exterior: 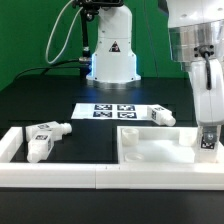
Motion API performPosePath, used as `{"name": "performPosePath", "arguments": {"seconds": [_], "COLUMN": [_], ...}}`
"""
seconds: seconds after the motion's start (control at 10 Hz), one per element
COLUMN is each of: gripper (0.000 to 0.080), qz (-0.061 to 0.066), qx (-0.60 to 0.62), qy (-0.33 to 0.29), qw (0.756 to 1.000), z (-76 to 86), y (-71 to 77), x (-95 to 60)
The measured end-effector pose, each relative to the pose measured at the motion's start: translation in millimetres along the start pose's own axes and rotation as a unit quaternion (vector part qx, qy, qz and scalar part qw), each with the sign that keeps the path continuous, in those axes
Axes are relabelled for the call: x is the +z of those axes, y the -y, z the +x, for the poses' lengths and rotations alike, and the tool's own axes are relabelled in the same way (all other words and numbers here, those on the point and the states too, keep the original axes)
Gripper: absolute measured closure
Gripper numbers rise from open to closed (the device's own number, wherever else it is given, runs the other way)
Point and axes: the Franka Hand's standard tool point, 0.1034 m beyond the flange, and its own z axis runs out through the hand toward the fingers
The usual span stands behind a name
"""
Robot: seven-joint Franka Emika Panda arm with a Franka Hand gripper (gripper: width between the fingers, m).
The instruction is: Assemble one leg
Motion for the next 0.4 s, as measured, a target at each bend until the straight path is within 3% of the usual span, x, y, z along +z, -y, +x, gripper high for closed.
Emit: {"name": "performPosePath", "arguments": {"seconds": [0.1,0.2,0.4], "gripper": [0.0188,0.0157,0.0152], "qz": [-0.004,-0.002,-0.001], "qx": [-0.033,-0.036,-0.039], "qy": [0.005,0.010,0.010], "qw": [0.999,0.999,0.999], "z": [-5.2,-10.2,-10.2], "y": [0.5,3.1,3.7], "x": [-12.5,-26.9,-27.6]}}
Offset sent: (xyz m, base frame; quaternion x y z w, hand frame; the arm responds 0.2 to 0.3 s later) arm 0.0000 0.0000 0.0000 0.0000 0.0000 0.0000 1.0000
